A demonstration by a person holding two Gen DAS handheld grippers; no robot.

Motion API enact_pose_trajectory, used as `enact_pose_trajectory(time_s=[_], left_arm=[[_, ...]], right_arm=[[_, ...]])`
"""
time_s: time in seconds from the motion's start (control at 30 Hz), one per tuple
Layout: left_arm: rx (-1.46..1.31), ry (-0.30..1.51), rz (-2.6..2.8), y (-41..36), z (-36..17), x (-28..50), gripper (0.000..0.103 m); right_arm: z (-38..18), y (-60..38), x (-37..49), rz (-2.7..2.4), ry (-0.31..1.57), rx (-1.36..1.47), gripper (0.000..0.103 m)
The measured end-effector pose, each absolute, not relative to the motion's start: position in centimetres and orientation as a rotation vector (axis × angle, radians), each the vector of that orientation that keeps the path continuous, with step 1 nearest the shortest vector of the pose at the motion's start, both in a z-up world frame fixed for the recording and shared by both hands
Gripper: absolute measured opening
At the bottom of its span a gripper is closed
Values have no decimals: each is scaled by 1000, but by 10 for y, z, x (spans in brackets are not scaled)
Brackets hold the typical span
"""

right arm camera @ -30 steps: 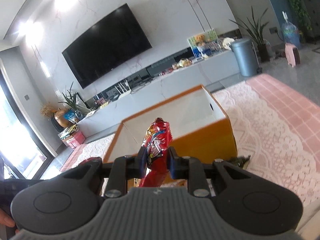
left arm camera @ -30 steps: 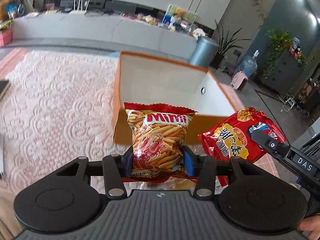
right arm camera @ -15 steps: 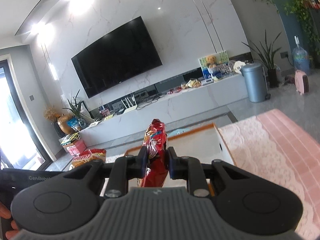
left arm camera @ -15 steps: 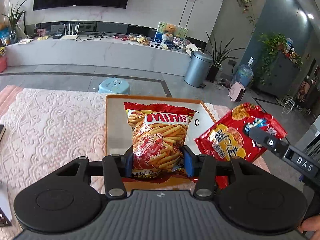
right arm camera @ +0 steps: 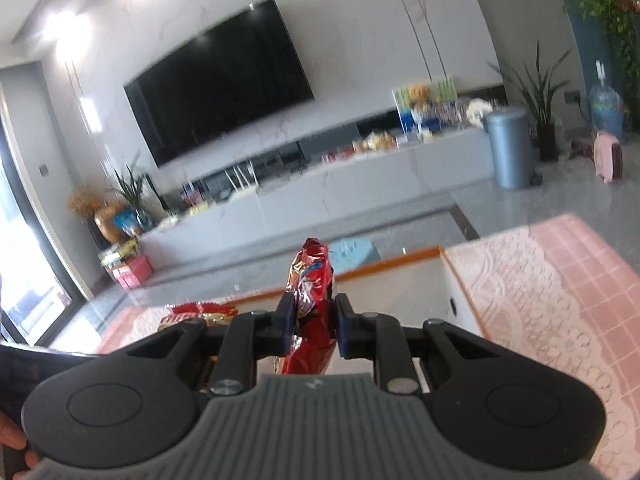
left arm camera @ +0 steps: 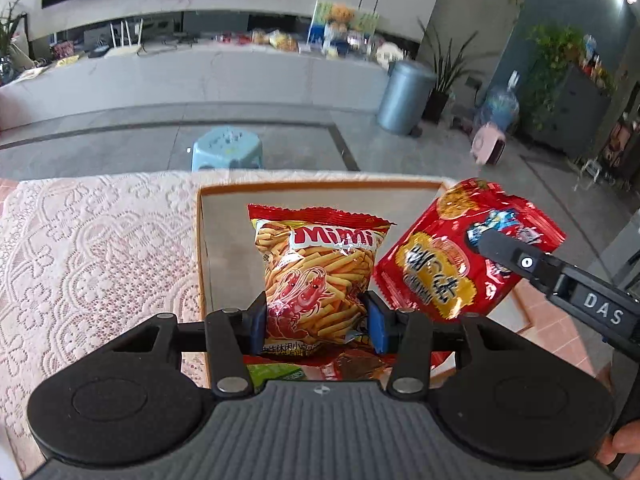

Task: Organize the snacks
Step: 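Lift both bags and carry them over the orange box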

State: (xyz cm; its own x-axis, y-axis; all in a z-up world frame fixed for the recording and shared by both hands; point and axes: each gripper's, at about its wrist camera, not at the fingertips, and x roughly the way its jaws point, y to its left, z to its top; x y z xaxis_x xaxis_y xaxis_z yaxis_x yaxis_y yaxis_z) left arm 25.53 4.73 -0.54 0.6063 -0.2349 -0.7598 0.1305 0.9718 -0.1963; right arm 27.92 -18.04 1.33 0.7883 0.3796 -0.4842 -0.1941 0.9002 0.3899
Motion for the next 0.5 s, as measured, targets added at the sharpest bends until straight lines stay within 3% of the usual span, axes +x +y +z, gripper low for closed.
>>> enact_pose_trajectory(time_s=[0.5], left_arm=[[111,990,-192,35,-44,270,55]], right_arm=[[-60,-144,328,288,869,327,18]])
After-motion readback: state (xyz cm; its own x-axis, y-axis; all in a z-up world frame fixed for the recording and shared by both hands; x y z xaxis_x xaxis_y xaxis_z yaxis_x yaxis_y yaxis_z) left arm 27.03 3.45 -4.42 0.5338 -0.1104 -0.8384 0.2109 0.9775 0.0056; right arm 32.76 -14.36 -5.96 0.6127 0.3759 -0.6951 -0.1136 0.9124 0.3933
